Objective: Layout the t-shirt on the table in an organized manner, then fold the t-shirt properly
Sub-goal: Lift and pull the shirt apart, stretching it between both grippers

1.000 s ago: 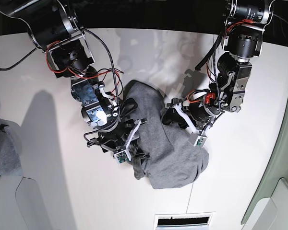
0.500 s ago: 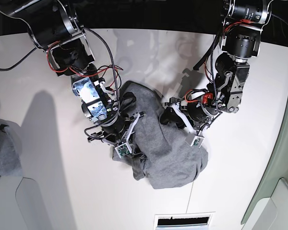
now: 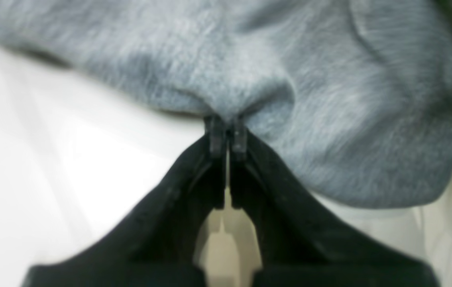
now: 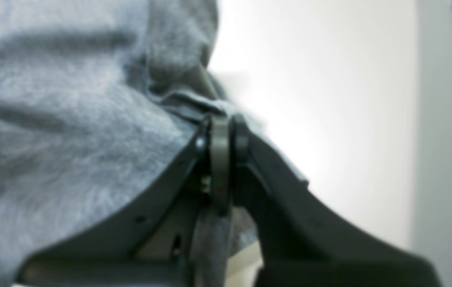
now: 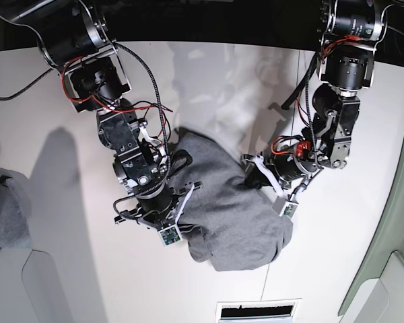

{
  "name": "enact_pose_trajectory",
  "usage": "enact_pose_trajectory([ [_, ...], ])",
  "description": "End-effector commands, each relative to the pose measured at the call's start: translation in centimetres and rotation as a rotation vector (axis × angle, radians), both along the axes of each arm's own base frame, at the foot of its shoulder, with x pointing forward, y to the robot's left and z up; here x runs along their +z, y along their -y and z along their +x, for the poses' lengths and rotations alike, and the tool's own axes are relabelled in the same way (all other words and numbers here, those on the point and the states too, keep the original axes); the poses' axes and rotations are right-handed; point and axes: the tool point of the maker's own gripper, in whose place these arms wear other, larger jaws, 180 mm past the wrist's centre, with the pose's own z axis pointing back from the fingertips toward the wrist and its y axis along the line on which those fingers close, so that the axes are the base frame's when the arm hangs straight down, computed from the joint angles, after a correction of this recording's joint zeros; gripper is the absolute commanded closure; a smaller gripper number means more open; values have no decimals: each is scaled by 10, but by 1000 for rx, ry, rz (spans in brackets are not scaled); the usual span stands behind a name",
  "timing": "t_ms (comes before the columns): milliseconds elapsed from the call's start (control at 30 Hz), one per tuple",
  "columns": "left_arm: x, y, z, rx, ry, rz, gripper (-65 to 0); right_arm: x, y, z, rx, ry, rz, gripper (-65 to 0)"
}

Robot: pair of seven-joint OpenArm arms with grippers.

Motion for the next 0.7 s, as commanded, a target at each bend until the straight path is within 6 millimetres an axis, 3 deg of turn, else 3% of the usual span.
enact_pose_trajectory([
  [0, 31, -12, 24, 27, 88, -19, 0, 37, 1, 19, -18, 89, 12, 0],
  [133, 67, -45, 35, 31, 156, -17, 0, 76, 8, 23, -66, 115, 11, 0],
  [267, 118, -79, 40, 10, 257, 49, 0, 109, 9, 23, -83, 149, 16, 0],
  [367, 160, -98, 39, -20, 332, 116, 0, 123, 8, 21, -87, 156, 25, 0],
  [500, 196, -106, 32, -75, 387, 169, 0, 118, 10, 15, -103, 147, 32, 0],
  [667, 221, -96, 29, -123, 453, 181, 0, 93, 23, 1, -157, 103, 29, 0],
])
